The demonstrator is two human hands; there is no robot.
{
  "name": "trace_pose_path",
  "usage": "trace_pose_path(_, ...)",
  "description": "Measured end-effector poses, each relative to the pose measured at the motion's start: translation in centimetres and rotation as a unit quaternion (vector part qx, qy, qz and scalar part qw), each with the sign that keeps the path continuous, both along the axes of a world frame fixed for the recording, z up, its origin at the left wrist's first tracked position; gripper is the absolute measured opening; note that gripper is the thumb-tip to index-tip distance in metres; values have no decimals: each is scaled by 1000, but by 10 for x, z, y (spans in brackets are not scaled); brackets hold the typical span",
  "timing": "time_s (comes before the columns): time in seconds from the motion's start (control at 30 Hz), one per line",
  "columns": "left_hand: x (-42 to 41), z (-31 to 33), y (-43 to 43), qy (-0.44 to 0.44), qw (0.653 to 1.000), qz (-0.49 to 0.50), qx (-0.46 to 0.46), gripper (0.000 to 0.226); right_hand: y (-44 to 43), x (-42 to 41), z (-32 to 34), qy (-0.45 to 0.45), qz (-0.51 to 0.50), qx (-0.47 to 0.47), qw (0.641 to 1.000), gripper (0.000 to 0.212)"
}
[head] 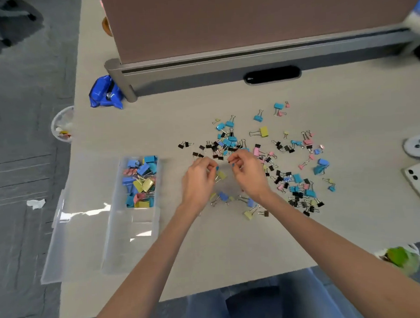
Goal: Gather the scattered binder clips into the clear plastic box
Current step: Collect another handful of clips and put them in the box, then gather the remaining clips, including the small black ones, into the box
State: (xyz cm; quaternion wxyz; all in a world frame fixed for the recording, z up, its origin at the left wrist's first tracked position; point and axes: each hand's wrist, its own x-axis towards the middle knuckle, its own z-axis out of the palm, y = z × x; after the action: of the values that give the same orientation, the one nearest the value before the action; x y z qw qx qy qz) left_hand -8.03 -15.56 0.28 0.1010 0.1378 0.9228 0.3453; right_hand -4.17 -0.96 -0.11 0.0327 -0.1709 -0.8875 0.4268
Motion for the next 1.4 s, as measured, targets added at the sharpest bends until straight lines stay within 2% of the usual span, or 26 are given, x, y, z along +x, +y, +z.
trace_pose_path(0.3,1,-10,92,0,997,-76,13,9,96,29,-7,-18,-67,15,997,23)
trace_pose_path(0.43,-3,-16,133,-5,997,-72,20,12,140,29,-9,-10,-68,46,997,22)
trace_pose_path(0.57,-13,-27,160,-2,1000,-7,27,18,178,26,-22,-22,-61,140,988,20)
trace_pose_path(0.7,-29,-35,173,48,998,38,6,31,201,19,-38,-12,-18,239,971,23)
trace_pose_path(0.87,-54,-47,185,109,985,-84,-105,53,206,8,-47,-8,-6,228,974,25)
trace_pose_path(0.97,-62,-53,190,89,984,-99,-117,47,208,3,-50,-17,1,202,979,24)
trace_pose_path(1.13,-65,-53,188,48,996,-55,-58,33,201,-2,-48,-15,43,141,989,26)
trace_pose_path(1.23,-65,-41,183,-34,997,11,73,24,192,-14,-41,-2,46,133,990,23)
trace_pose_path(1.3,-64,-33,174,-64,987,52,135,27,182,-27,-36,7,53,130,990,23)
trace_pose_path(1.4,-63,-26,155,-62,986,67,137,32,164,-53,-29,5,79,147,986,33)
